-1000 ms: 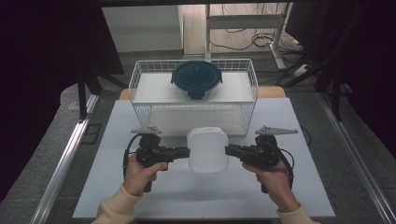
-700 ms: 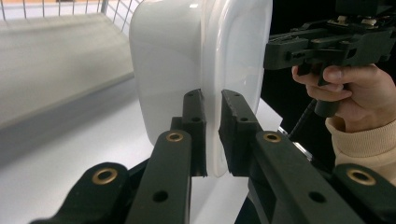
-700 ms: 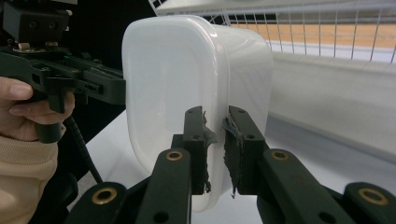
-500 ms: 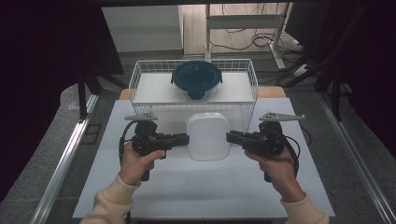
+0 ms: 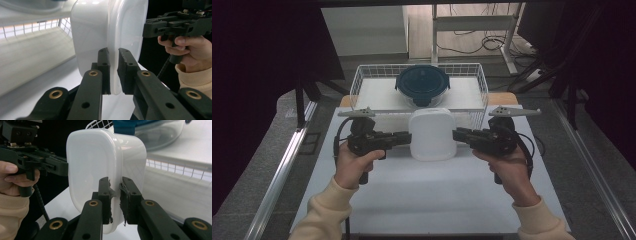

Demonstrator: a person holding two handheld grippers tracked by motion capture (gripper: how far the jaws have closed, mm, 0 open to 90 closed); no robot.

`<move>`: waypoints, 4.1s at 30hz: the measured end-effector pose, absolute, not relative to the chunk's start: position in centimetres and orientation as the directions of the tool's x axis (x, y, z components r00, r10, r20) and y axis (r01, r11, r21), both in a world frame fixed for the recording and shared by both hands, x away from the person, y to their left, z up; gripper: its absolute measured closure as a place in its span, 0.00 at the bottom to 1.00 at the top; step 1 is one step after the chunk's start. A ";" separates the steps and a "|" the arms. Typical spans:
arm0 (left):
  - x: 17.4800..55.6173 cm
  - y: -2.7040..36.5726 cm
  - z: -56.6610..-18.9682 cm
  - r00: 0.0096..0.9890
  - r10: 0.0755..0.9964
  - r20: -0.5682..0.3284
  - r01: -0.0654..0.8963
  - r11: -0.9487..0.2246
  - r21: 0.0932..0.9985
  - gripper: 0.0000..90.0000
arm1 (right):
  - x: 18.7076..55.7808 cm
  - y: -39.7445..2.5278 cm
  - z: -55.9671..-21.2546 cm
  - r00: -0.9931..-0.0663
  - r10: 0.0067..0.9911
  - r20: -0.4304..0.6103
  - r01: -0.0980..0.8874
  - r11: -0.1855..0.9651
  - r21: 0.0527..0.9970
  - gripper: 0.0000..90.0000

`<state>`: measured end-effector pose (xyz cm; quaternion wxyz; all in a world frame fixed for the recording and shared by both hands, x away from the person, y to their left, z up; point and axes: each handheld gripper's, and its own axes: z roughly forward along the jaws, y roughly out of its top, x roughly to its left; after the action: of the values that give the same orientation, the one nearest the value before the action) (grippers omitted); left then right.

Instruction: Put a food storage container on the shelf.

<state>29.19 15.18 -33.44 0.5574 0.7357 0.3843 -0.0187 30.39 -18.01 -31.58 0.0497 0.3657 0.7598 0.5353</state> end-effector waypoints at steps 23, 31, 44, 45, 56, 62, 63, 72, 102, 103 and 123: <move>31.3 16.0 -29.5 0.708 0.552 -0.441 0.563 -0.063 0.824 0.90 | 32.2 -17.0 -27.1 -0.736 0.619 0.273 0.462 0.166 0.871 0.86; 32.1 16.1 -28.0 0.712 0.552 -0.433 0.554 -0.062 0.830 0.90 | 32.9 -16.7 -25.6 -0.740 0.620 0.262 0.451 0.168 0.877 0.86; 34.4 16.6 -25.4 0.706 0.561 -0.431 0.550 -0.052 0.834 0.89 | 35.0 -16.2 -22.7 -0.743 0.618 0.257 0.442 0.166 0.881 0.87; 34.5 16.7 -25.2 0.706 0.560 -0.433 0.551 -0.050 0.833 0.89 | 35.2 -16.2 -22.5 -0.745 0.616 0.256 0.440 0.165 0.883 0.87; 36.4 17.8 -24.1 0.692 0.558 -0.458 0.570 -0.033 0.821 0.89 | 37.0 -15.4 -21.1 -0.747 0.604 0.278 0.460 0.167 0.872 0.87; 38.2 18.5 -23.0 0.670 0.571 -0.474 0.590 -0.024 0.807 0.89 | 38.5 -14.7 -20.3 -0.747 0.592 0.303 0.472 0.150 0.869 0.87; 38.6 18.6 -22.9 0.666 0.572 -0.480 0.599 -0.025 0.801 0.89 | 38.9 -14.6 -20.2 -0.745 0.591 0.309 0.477 0.148 0.866 0.87; 41.6 19.0 -22.6 0.622 0.586 -0.520 0.655 -0.026 0.755 0.89 | 42.7 -14.1 -20.2 -0.708 0.589 0.388 0.560 0.134 0.818 0.87; 49.6 20.2 -26.9 0.424 0.433 -0.796 0.832 0.161 0.531 0.80 | 52.3 -14.0 -24.5 -0.455 0.555 0.696 0.826 -0.027 0.562 0.72; 49.5 20.1 -27.0 0.425 0.433 -0.795 0.831 0.161 0.532 0.79 | 52.2 -14.0 -24.5 -0.452 0.554 0.699 0.827 -0.035 0.562 0.71; 38.1 22.3 -29.3 0.541 0.718 -0.438 0.590 0.047 0.806 0.23 | 42.1 -21.4 -25.3 -0.681 0.625 0.380 0.531 0.065 0.845 0.30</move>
<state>38.15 22.25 -29.34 0.5454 0.6878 0.4754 0.0583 42.11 -21.38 -25.30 0.0423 0.3968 0.7286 0.5567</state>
